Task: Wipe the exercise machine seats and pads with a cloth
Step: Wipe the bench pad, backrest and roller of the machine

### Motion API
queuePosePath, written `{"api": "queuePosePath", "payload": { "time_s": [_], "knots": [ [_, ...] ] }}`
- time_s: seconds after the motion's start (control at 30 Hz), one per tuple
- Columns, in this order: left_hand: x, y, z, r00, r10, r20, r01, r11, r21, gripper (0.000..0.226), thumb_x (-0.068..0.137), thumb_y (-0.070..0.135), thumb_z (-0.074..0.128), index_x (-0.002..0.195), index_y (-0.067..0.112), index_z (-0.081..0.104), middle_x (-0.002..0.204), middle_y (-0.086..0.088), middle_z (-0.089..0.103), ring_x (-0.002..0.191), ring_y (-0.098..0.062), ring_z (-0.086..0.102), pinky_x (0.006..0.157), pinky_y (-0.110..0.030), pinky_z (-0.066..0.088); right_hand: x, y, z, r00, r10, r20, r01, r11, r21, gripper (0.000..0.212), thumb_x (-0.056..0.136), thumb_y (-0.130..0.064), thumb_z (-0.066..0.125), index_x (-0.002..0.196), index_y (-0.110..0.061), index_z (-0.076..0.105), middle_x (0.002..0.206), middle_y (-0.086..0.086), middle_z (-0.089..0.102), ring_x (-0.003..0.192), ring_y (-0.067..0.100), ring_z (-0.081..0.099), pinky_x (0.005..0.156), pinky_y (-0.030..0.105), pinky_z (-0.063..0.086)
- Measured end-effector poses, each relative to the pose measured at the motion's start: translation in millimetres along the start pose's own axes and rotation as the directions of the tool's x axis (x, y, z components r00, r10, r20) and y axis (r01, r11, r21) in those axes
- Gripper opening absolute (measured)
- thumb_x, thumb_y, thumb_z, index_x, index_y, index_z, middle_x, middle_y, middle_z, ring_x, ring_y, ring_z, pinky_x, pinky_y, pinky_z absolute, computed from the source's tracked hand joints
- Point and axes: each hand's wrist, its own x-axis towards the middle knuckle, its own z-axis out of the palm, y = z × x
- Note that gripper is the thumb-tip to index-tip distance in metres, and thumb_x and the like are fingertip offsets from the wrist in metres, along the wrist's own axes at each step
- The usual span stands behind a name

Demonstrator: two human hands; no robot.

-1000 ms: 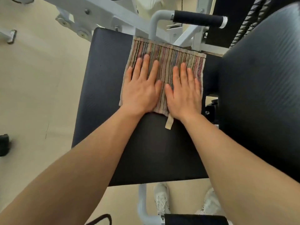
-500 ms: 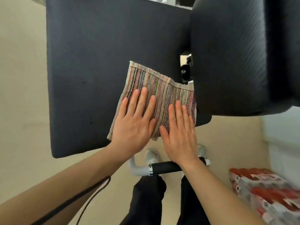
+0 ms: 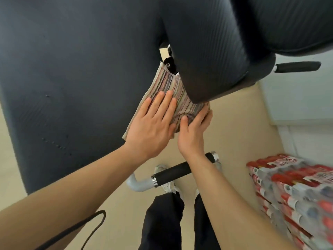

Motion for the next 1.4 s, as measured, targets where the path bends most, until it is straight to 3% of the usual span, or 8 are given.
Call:
{"api": "queuePosePath", "payload": {
  "time_s": [0.17, 0.4, 0.5, 0.6, 0.73, 1.13, 1.3, 1.4],
  "knots": [
    [14.6, -7.8, -5.2, 1.0, 0.012, -0.016, -0.012, 1.0, 0.014, 0.067, 0.106, 0.051, 0.008, 0.16, 0.013, 0.008, 0.167, -0.007, 0.006, 0.155, -0.026, 0.005, 0.125, -0.046, 0.01, -3.4, -9.9, 15.3, 0.982, 0.182, 0.041, -0.186, 0.945, 0.27, 0.076, 0.108, -0.03, 0.036, 0.158, -0.018, -0.02, 0.168, 0.002, -0.014, 0.154, 0.018, 0.005, 0.104, 0.014, 0.015],
    [85.1, -27.2, -15.6, 0.985, 0.167, -0.05, -0.164, 0.985, 0.055, 0.067, 0.102, 0.055, 0.02, 0.145, 0.009, 0.042, 0.15, -0.01, 0.047, 0.14, -0.028, 0.04, 0.121, -0.044, 0.022, 30.7, -7.0, 11.7, 0.957, 0.236, -0.17, -0.142, 0.889, 0.435, 0.062, 0.102, -0.04, 0.046, 0.157, -0.031, 0.018, 0.157, 0.001, 0.027, 0.135, 0.024, 0.044, 0.106, 0.042, 0.047],
    [101.3, -31.8, -19.7, 0.97, 0.238, -0.052, -0.233, 0.969, 0.088, 0.06, 0.102, 0.055, 0.023, 0.124, 0.01, 0.056, 0.125, -0.009, 0.059, 0.118, -0.028, 0.053, 0.114, -0.043, 0.031, 48.9, -1.4, -3.5, 0.975, 0.153, -0.161, -0.072, 0.904, 0.422, 0.034, 0.095, -0.043, 0.055, 0.128, -0.036, 0.052, 0.131, -0.005, 0.058, 0.116, 0.013, 0.061, 0.098, 0.042, 0.055],
    [97.9, -40.8, -17.1, 0.978, 0.19, -0.09, -0.184, 0.98, 0.069, 0.061, 0.102, 0.055, 0.023, 0.134, 0.013, 0.053, 0.134, -0.006, 0.057, 0.13, -0.026, 0.049, 0.12, -0.045, 0.024, 62.8, 4.5, -22.1, 0.995, 0.083, -0.056, -0.058, 0.935, 0.349, 0.007, 0.098, -0.037, 0.057, 0.105, -0.038, 0.058, 0.105, -0.013, 0.067, 0.098, 0.006, 0.066, 0.087, 0.031, 0.056],
    [88.4, -51.8, -16.4, 0.98, 0.15, -0.133, -0.136, 0.985, 0.102, 0.058, 0.103, 0.052, 0.022, 0.138, 0.016, 0.052, 0.137, -0.003, 0.057, 0.139, -0.024, 0.042, 0.122, -0.051, 0.013, 87.7, 3.1, -40.6, 0.997, 0.011, 0.081, -0.033, 0.959, 0.281, 0.018, 0.098, -0.022, 0.055, 0.088, -0.036, 0.06, 0.096, -0.009, 0.069, 0.097, 0.016, 0.067, 0.085, 0.04, 0.056],
    [141.4, -79.1, -34.8, 0.953, 0.303, -0.015, -0.291, 0.928, 0.231, 0.061, 0.102, 0.042, 0.018, 0.097, 0.017, 0.073, 0.101, -0.004, 0.072, 0.115, -0.027, 0.061, 0.123, -0.053, 0.01, 67.7, 5.4, -42.1, 0.978, 0.158, 0.137, -0.2, 0.899, 0.39, 0.026, 0.107, -0.035, 0.04, 0.099, -0.032, 0.064, 0.097, -0.011, 0.071, 0.092, 0.008, 0.069, 0.071, 0.023, 0.049],
    [98.5, -64.4, -22.3, 0.949, 0.305, -0.074, -0.288, 0.939, 0.188, 0.055, 0.105, 0.041, 0.023, 0.126, 0.009, 0.063, 0.125, -0.011, 0.065, 0.135, -0.032, 0.048, 0.123, -0.053, 0.012, 38.9, 15.4, -32.2, 0.985, 0.167, 0.037, -0.171, 0.947, 0.273, 0.038, 0.108, -0.04, 0.033, 0.144, -0.035, 0.045, 0.137, -0.007, 0.06, 0.123, 0.017, 0.059, 0.099, 0.039, 0.052],
    [114.9, -78.0, -29.5, 0.939, 0.334, -0.079, -0.315, 0.929, 0.195, 0.055, 0.105, 0.045, 0.02, 0.113, 0.017, 0.066, 0.113, -0.002, 0.067, 0.129, -0.027, 0.053, 0.123, -0.054, 0.006, 30.5, 14.1, -25.7, 0.991, 0.136, -0.015, -0.127, 0.954, 0.271, 0.04, 0.108, -0.038, 0.036, 0.147, -0.039, 0.041, 0.142, -0.011, 0.056, 0.126, 0.015, 0.056, 0.103, 0.036, 0.049]
  ]
}}
